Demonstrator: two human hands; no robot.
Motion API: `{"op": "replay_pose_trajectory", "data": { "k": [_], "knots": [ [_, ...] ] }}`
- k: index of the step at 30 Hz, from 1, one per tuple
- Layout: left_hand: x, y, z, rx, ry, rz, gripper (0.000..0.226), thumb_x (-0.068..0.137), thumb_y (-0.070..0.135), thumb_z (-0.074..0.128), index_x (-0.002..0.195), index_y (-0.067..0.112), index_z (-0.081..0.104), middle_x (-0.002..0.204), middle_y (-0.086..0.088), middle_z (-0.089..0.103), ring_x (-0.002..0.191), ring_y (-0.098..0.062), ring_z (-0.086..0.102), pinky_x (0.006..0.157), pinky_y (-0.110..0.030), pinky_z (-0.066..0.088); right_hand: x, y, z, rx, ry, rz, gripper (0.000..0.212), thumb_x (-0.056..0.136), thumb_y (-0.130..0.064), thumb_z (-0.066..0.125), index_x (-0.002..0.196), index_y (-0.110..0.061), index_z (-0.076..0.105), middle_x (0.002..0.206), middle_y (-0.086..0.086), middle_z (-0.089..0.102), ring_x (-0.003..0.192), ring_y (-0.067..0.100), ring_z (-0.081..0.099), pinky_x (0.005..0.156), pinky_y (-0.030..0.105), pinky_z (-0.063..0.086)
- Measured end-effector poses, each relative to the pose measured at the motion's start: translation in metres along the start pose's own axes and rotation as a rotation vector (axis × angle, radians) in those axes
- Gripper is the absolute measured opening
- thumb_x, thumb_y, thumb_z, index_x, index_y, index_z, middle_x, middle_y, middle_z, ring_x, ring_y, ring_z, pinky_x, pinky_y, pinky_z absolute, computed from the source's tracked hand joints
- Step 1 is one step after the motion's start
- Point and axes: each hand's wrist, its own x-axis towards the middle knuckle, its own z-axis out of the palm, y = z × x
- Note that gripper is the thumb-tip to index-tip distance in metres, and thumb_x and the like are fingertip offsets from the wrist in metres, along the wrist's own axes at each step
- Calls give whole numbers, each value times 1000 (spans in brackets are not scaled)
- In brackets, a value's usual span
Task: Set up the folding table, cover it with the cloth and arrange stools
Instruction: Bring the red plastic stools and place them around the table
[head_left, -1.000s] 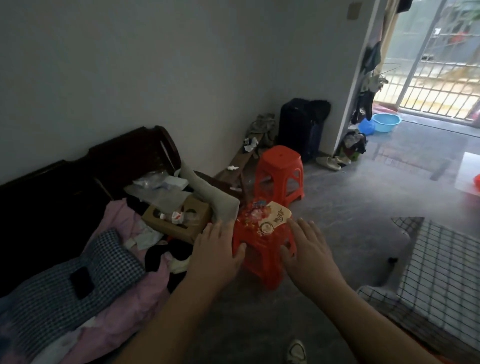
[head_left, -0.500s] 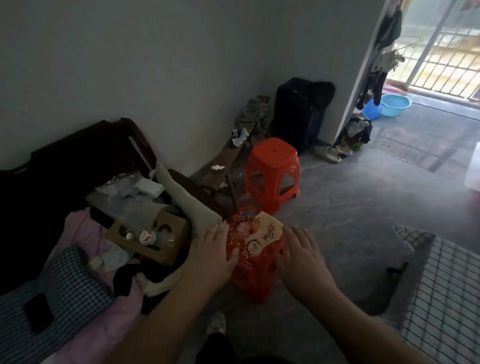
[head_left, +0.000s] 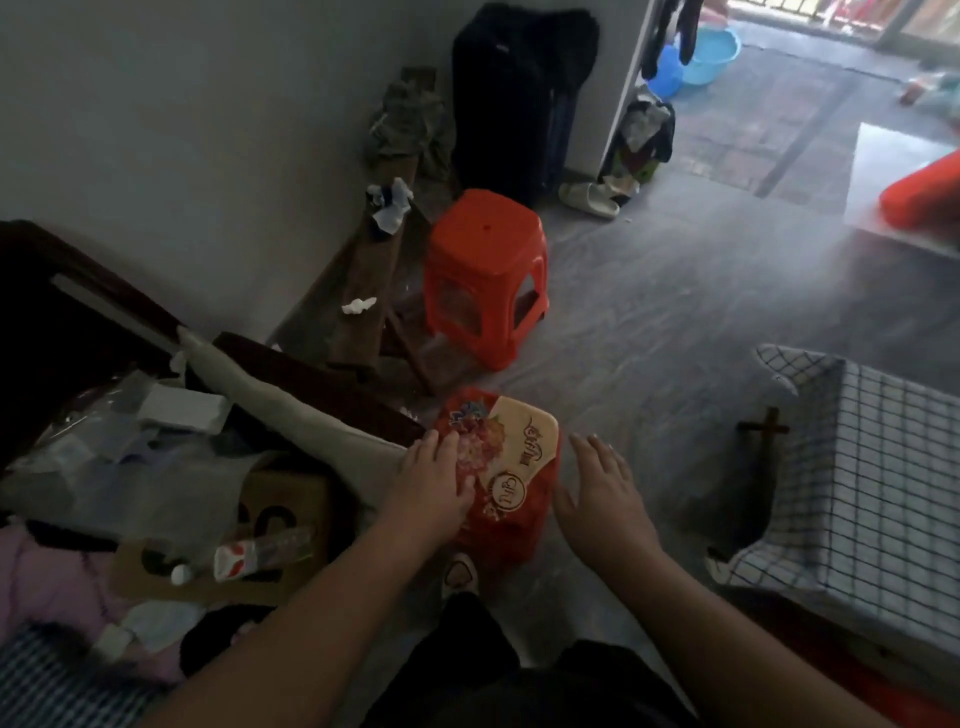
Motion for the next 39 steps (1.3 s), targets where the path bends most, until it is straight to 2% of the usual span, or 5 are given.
{"op": "replay_pose_trajectory", "data": {
  "k": [13, 22, 26, 32, 39],
  "knots": [
    [193, -62, 174, 7, -176, -117, 74, 96, 41, 49, 157, 25, 11, 164, -9, 13, 149, -28, 14, 120, -44, 19, 160, 91, 177, 186, -100, 276, 74, 91, -32, 61, 154, -15, 26, 159, 11, 31, 148, 26, 22, 121, 44, 22],
    [232, -120, 271, 103, -35, -253, 87, 91, 56, 54, 156, 26, 5, 165, -14, -7, 151, -36, -3, 121, -53, -2, 210, 148, 289, 279, -108, 387, 107, 82, -51, 71, 155, -35, -5, 165, 9, 7, 149, 31, 19, 118, 48, 26],
    [235, -128, 277, -2, -12, -252, 96, 84, 56, 64, 154, 28, 4, 162, -19, -13, 148, -43, 2, 119, -55, -1, 214, 147, 304, 348, -78, 403, 112, 86, -39, 73, 156, -30, -14, 166, 11, -6, 152, 25, 2, 117, 35, 8],
    [242, -118, 273, -2, -94, -315, 114, 77, 66, 66, 152, 37, -15, 161, -23, -11, 146, -45, 8, 118, -54, 13, 229, 147, 303, 369, -9, 451, 112, 85, -33, 74, 155, -36, -13, 160, 10, 4, 145, 33, 22, 117, 46, 25],
    [236, -70, 260, -53, -49, -313, 112, 72, 71, 68, 153, 40, -3, 153, -19, 15, 136, -40, 26, 112, -55, 30, 231, 164, 245, 328, 55, 429, 99, 83, -32, 73, 156, -34, 6, 151, 5, 21, 139, 29, 29, 115, 49, 33]
  ]
}}
